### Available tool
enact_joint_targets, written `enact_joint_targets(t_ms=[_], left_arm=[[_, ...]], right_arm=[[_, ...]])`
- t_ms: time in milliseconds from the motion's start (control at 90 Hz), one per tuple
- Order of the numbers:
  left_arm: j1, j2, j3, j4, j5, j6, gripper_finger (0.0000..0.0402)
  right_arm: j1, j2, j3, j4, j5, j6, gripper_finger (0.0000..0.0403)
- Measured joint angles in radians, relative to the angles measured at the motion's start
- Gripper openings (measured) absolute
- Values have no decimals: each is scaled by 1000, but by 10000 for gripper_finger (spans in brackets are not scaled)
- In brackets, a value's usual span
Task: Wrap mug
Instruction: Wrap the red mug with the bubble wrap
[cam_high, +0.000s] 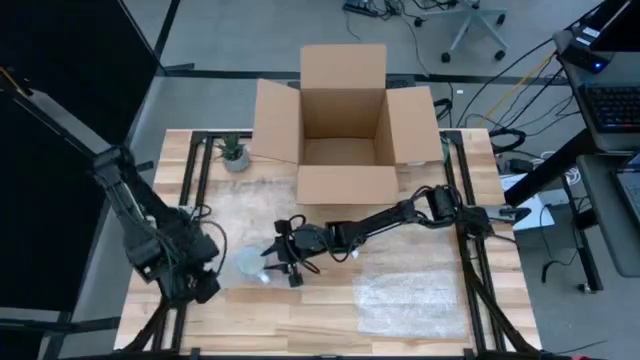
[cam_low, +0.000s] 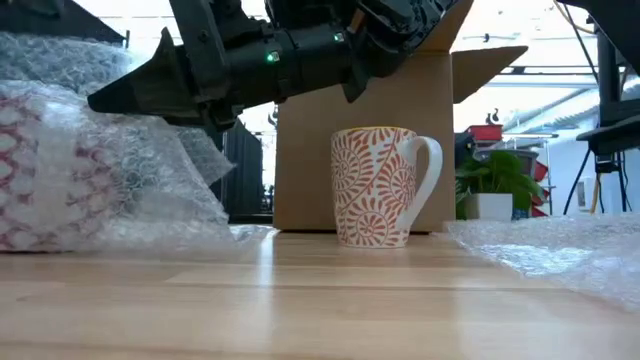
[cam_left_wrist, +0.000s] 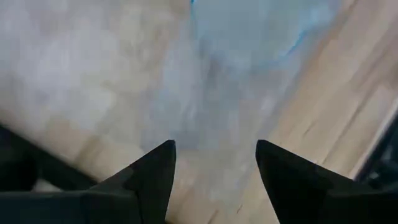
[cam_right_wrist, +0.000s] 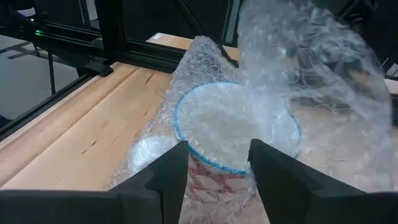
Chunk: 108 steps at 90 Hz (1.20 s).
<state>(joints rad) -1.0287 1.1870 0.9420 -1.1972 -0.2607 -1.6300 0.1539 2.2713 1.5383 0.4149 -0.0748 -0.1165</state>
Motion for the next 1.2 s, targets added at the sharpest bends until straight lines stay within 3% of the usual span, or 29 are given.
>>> enact_joint_targets(t_ms=[222, 489, 567, 911, 1200], left_arm=[[-35, 86, -115, 150, -29, -22, 212], [-2, 86, -80, 125, -383, -5, 212], [18, 86, -83, 115, -432, -1, 212], [178, 126, -88, 200, -453, 215, 212], [212, 182, -86, 243, -311, 270, 212]], right_arm=[[-2, 0, 0, 1, 1, 0, 157], [-2, 0, -1, 2, 3, 0, 157], [-3, 0, -1, 2, 5, 0, 157], [-2, 2, -2, -9, 0, -6, 157], [0, 2, 0, 1, -9, -23, 157]])
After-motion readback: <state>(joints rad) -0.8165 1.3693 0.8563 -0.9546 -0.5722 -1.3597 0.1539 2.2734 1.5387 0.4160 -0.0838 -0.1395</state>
